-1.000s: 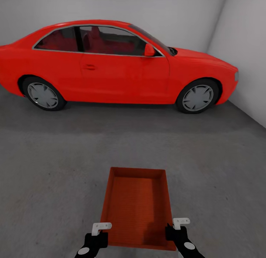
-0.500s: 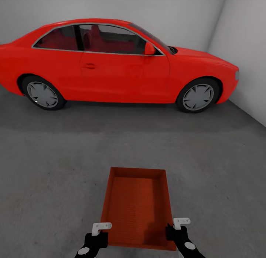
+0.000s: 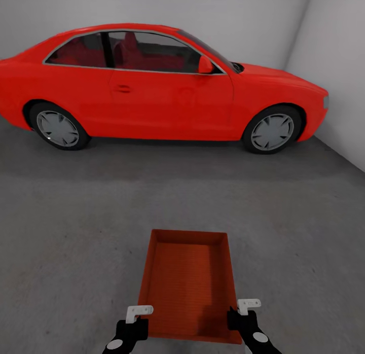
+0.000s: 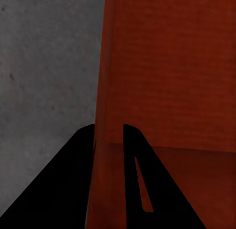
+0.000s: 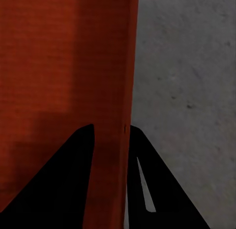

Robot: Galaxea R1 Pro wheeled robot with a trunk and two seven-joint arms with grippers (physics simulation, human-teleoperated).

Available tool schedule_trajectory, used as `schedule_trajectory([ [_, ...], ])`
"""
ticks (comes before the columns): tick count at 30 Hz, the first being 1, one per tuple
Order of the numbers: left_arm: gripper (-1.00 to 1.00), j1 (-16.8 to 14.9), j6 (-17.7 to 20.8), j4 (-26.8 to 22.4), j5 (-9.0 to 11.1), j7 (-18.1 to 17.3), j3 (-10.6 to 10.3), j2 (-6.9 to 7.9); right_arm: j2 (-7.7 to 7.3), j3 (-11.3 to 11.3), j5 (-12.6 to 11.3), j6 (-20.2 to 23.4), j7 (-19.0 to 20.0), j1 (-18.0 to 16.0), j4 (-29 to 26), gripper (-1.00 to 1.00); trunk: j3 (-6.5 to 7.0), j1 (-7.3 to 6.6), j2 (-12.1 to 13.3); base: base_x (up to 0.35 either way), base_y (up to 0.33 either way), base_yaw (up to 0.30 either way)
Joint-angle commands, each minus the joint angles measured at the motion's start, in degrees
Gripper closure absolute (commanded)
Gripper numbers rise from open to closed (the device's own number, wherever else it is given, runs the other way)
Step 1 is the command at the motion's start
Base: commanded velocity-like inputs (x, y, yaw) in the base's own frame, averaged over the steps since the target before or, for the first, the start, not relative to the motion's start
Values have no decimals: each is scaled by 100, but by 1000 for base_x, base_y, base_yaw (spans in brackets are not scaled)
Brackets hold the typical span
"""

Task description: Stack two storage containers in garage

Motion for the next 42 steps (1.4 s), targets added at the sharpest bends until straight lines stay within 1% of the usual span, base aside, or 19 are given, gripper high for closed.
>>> schedule_trajectory([
  [1,100,2,32,6,18,-28,-52,-153,210,23,-48,-29,19,-5,-75,100,-23,22,-43,0,0,0],
  [42,100,2,32,6,18,-28,-52,-153,210,23,-48,-21,24,-5,-75,100,-759,922,-1688,0,0,0],
])
